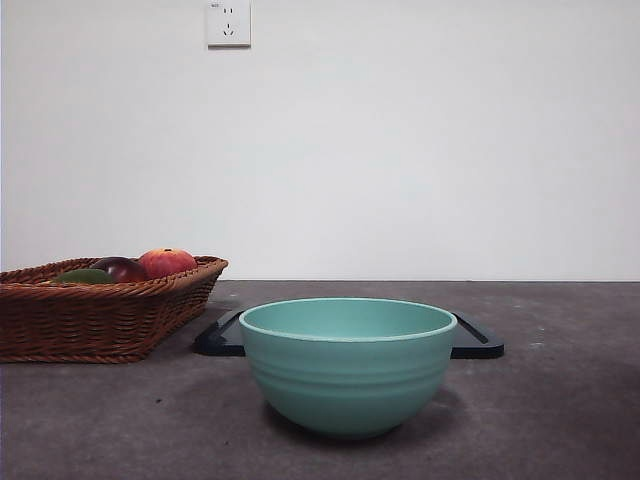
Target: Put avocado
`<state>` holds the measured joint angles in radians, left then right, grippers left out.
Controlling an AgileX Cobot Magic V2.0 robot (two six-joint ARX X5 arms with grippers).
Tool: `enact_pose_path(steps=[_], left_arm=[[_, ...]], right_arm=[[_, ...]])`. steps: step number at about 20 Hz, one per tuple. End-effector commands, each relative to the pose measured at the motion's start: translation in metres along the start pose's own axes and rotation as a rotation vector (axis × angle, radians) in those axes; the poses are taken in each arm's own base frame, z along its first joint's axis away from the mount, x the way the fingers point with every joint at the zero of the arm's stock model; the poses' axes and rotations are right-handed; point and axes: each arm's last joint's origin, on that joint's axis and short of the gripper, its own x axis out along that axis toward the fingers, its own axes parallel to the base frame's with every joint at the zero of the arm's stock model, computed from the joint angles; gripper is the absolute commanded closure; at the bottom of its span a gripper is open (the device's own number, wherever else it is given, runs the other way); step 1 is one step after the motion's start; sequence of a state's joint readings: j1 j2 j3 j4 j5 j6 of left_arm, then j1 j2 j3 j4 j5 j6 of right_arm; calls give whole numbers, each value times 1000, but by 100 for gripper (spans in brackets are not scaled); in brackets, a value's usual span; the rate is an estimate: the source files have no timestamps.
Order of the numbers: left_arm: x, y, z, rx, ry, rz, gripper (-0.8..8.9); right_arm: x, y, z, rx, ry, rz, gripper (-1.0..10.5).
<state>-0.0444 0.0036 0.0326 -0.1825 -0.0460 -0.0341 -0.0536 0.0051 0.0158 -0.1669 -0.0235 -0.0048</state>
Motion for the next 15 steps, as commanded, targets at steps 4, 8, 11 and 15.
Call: enact_pose_path(steps=[4,8,11,15], left_arm=[[2,0,-7,16,25,-3,795],[2,0,-7,16,25,-3,795],[2,0,-7,16,25,-3,795],[2,0,-7,-63,25,-3,795]], right_arm=[[0,0,0,-7,-9,-3,923],[0,0,0,-7,-9,-3,923],[0,0,0,-7,-9,-3,923],[0,0,4,-6,-52,4,923]])
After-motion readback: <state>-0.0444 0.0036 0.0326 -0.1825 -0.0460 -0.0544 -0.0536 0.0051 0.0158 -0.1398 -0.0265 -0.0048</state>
